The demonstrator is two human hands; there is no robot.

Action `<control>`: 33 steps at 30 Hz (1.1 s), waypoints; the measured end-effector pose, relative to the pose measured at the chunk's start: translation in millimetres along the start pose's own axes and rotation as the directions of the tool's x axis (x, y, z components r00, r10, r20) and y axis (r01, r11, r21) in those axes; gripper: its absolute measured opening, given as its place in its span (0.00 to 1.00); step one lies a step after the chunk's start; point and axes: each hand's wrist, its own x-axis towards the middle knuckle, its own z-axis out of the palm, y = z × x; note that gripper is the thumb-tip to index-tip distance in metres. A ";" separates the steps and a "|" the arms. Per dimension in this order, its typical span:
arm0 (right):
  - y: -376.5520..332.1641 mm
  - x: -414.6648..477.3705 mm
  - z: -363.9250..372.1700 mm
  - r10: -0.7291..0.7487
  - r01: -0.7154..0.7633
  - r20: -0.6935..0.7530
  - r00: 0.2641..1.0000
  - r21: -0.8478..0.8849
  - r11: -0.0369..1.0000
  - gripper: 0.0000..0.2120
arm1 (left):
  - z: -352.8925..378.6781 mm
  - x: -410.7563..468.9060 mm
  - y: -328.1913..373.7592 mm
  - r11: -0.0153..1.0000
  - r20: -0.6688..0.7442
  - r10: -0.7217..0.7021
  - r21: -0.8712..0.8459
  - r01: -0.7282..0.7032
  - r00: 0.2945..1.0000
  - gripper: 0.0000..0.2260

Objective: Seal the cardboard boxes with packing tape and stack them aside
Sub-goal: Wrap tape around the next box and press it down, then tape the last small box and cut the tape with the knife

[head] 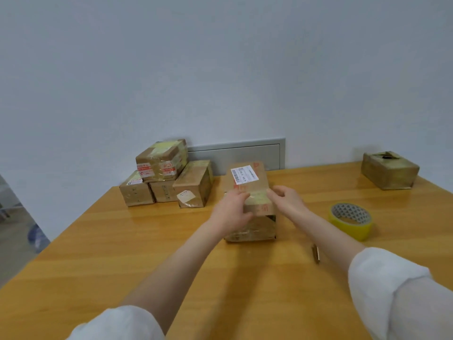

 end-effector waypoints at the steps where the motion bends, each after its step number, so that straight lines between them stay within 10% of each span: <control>1: -1.0 -1.4 -1.1 -0.040 0.040 0.033 0.999 -0.004 0.999 0.29 | -0.7 2.0 -2.6 0.996 -0.015 0.014 0.091 -0.013 1.000 0.30; 6: 4.8 -3.6 22.5 -0.068 0.117 0.274 0.959 -0.164 0.980 0.42 | 0.9 1.2 -15.0 0.971 0.200 -0.070 0.236 0.022 0.977 0.32; 33: -24.9 57.2 66.2 -0.116 0.187 0.330 0.937 -0.192 0.963 0.42 | -16.8 65.2 -54.5 0.952 0.124 -0.273 0.179 0.249 0.954 0.21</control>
